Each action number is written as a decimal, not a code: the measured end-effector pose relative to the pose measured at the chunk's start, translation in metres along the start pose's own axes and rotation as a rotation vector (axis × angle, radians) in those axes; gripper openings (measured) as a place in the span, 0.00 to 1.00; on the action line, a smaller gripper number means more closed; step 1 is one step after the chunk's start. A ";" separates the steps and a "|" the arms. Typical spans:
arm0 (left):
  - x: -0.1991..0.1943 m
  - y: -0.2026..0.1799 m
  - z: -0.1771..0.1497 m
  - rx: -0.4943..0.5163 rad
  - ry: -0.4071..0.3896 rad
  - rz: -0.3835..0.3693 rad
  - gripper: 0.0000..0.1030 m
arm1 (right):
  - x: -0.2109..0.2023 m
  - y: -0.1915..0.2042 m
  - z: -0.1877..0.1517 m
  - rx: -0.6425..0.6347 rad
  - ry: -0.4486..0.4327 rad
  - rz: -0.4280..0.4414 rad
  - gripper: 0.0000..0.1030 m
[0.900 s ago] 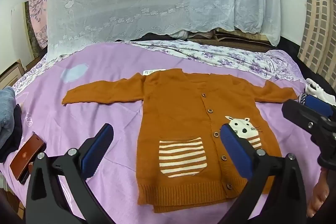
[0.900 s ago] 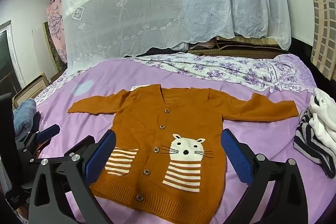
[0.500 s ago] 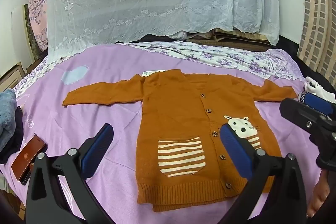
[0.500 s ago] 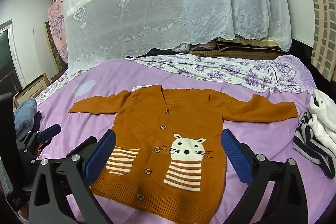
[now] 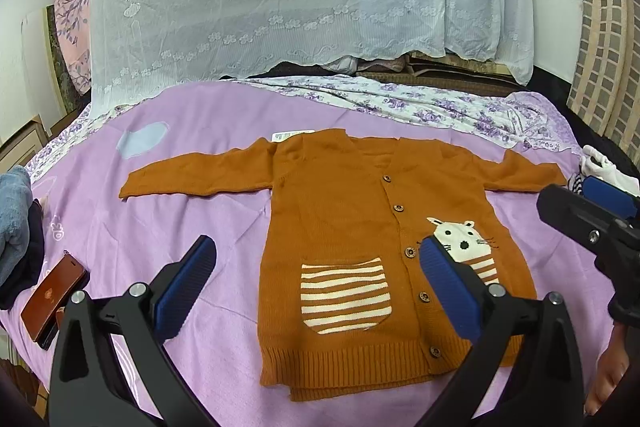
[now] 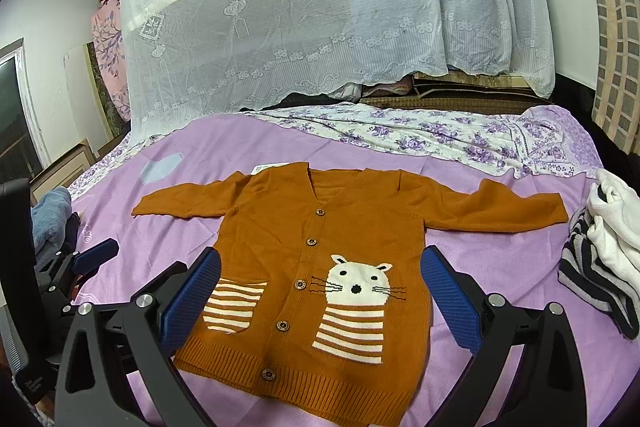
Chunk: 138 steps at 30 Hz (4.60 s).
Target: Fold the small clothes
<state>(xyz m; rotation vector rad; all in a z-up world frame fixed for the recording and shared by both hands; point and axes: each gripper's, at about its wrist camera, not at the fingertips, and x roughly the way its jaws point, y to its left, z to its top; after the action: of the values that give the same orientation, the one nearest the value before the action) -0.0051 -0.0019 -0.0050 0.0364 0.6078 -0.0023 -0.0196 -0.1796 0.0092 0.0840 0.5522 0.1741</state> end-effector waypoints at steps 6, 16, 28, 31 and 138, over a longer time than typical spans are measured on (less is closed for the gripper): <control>0.000 0.000 0.000 0.000 0.001 0.000 0.96 | 0.000 0.000 0.000 0.001 0.000 0.001 0.97; 0.000 0.000 0.000 0.001 0.002 0.000 0.96 | -0.001 0.000 0.000 0.001 -0.001 0.001 0.97; 0.003 0.003 -0.005 -0.003 0.007 -0.002 0.96 | -0.002 -0.001 0.001 0.001 -0.001 0.002 0.97; 0.003 0.003 -0.005 -0.003 0.007 -0.001 0.96 | -0.002 -0.001 0.001 0.001 -0.001 0.001 0.97; 0.279 -0.116 0.060 0.021 0.340 -0.071 0.96 | 0.153 -0.296 -0.018 0.811 -0.020 -0.453 0.50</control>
<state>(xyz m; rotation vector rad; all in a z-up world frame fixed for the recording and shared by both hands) 0.2566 -0.1175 -0.1189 0.0358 0.9493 -0.0723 0.1407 -0.4410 -0.1218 0.7401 0.5803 -0.5021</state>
